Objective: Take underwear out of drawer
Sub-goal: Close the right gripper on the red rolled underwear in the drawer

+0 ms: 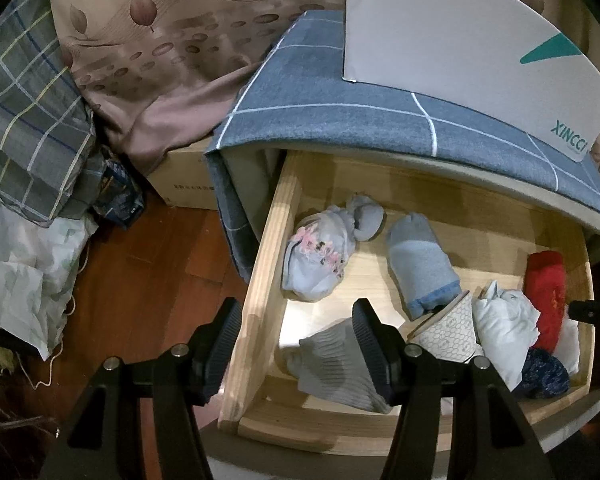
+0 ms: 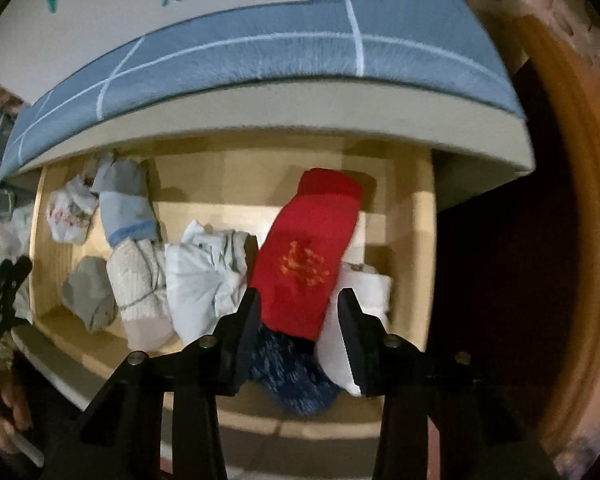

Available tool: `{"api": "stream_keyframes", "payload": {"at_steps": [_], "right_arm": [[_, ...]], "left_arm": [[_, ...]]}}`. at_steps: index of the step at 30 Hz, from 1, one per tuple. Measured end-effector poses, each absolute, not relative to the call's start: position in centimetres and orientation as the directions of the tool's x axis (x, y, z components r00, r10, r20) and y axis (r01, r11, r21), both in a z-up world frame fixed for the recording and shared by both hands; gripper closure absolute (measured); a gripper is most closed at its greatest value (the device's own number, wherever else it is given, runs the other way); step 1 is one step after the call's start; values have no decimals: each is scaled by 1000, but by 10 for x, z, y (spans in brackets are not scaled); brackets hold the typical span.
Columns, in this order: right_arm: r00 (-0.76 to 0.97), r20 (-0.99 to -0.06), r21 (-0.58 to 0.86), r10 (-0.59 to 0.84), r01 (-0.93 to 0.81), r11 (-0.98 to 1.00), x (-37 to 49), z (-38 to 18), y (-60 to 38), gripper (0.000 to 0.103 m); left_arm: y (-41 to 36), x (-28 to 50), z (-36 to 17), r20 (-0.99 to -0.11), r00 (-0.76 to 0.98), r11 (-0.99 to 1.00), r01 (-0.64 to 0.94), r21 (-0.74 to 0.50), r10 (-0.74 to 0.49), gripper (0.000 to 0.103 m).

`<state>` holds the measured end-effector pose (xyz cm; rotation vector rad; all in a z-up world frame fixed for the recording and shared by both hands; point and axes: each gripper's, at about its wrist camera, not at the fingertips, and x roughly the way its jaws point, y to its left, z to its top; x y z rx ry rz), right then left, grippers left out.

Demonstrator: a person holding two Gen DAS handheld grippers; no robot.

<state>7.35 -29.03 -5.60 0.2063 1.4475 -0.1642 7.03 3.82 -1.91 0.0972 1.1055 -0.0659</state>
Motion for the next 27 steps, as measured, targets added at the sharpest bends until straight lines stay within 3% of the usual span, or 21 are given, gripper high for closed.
{"api": "stream_keyframes", "payload": {"at_steps": [9, 27], "right_arm": [[97, -995, 52, 24, 302, 952, 87, -94, -289, 65], [69, -997, -26, -44, 243, 970, 101, -127, -274, 47]], "left_arm": [[41, 73, -21, -900, 435, 995, 96, 28, -17, 44], [40, 75, -24, -909, 417, 996, 89, 27, -13, 44]]}}
